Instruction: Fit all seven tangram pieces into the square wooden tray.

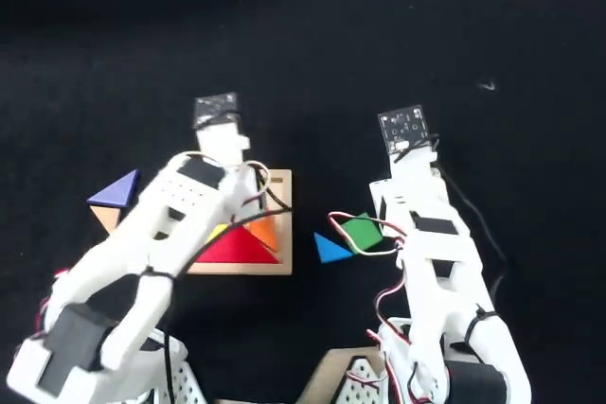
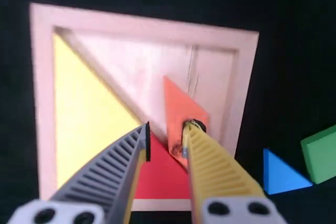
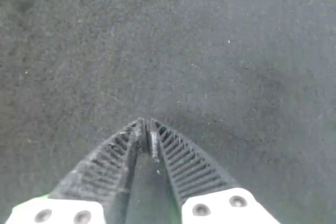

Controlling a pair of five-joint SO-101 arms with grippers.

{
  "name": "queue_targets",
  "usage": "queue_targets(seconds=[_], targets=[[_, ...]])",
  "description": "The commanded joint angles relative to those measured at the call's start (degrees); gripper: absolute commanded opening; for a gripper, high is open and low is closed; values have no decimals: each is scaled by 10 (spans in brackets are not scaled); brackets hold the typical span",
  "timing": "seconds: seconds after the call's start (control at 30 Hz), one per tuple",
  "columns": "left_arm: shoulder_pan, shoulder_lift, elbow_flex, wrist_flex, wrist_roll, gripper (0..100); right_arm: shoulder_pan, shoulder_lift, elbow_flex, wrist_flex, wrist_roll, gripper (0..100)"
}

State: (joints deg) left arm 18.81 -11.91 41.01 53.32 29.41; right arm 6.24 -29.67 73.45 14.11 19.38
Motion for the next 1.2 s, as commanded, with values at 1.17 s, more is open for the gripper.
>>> queue_targets(seconds=[1.17], targets=[[69,157,-94,-10,-34,29,10,-20,-33,-11,-2,12]])
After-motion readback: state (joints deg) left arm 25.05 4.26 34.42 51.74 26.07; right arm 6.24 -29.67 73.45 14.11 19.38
